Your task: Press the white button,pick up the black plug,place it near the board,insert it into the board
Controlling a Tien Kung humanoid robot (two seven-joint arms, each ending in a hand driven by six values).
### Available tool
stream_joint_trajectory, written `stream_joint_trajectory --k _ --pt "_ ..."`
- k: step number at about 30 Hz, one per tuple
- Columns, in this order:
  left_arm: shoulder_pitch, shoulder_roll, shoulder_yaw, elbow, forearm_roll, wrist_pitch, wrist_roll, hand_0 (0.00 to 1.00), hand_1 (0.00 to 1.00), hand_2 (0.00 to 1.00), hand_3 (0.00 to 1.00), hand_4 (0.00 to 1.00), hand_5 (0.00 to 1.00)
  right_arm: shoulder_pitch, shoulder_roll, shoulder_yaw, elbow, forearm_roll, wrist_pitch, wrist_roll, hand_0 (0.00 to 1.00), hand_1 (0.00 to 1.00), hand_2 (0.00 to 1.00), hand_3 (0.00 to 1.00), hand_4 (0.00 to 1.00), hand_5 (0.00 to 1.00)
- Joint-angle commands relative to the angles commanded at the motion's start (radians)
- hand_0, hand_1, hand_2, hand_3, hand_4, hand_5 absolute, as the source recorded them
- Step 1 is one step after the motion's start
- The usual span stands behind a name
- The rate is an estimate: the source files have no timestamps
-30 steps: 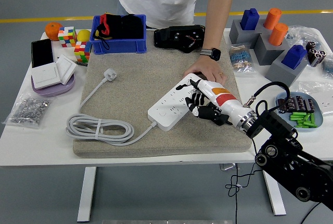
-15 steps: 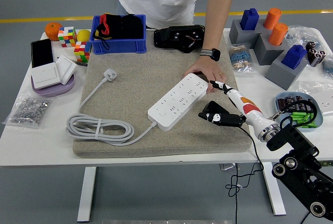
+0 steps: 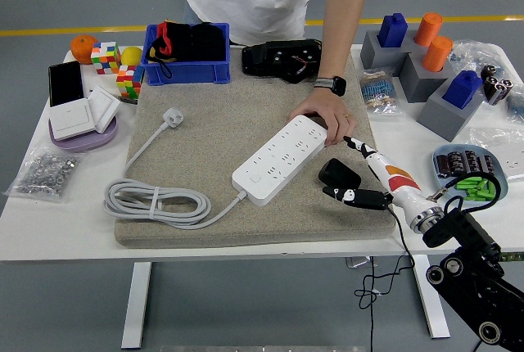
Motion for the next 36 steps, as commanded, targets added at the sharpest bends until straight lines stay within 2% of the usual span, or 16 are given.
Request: stream_joint_trajectory --k 3,4,9,10,15,16,21,22,36 --pt "-0.001 0.000 -0.003 0.000 0.003 0.000 0.000 0.685 0.677 0.658 0.687 0.574 0.193 0.006 0.011 -0.013 -0.027 0.011 -0.021 0.025 0.868 0.906 0.915 0.958 0.998 0.596" --pt "-0.001 0.000 -0.002 0.000 0.001 0.000 0.000 0.685 0.677 0.658 0.688 0.574 0.191 0.009 0.018 -0.018 -0.041 0.018 -0.036 0.042 0.840 0.840 0.839 0.906 0.998 0.491" --pt "0.001 -0.001 -0.001 0.000 -0.005 0.002 -0.001 0.685 0.677 0.658 0.688 0.574 0.191 0.023 0.039 -0.042 -0.079 0.038 -0.077 0.098 0.840 0.840 0.839 0.906 0.998 0.491" --pt "0.001 -0.002 -0.002 0.000 -0.006 0.002 -0.001 0.685 0.677 0.658 0.688 0.575 0.195 0.026 0.041 -0.047 -0.083 0.041 -0.083 0.105 0.800 0.762 0.740 0.836 0.998 0.378" --pt "0.000 -0.002 -0.002 0.000 -0.006 0.002 -0.001 0.685 0.677 0.658 0.688 0.575 0.195 0.044 0.049 -0.070 -0.116 0.054 -0.115 0.145 0.800 0.762 0.740 0.836 0.998 0.378" --pt "0.000 -0.002 -0.002 0.000 -0.006 0.002 -0.001 0.685 0.677 0.657 0.686 0.574 0.194 0.048 0.052 -0.072 -0.125 0.056 -0.121 0.153 0.726 0.693 0.687 0.782 0.998 0.330" --pt "0.000 -0.004 -0.002 0.000 -0.010 0.003 -0.001 0.685 0.677 0.657 0.686 0.574 0.194 0.065 0.061 -0.078 -0.166 0.067 -0.141 0.179 0.726 0.693 0.687 0.782 0.998 0.330" --pt "0.000 -0.004 -0.002 0.000 -0.010 0.003 -0.001 0.685 0.677 0.658 0.687 0.574 0.195 0.071 0.064 -0.078 -0.176 0.068 -0.142 0.180 0.703 0.672 0.668 0.760 0.998 0.281" --pt "-0.001 -0.004 -0.003 0.000 -0.013 0.003 -0.002 0.685 0.676 0.658 0.687 0.572 0.195 0.087 0.073 -0.067 -0.237 0.066 -0.140 0.174 0.703 0.671 0.694 0.764 0.998 0.246"
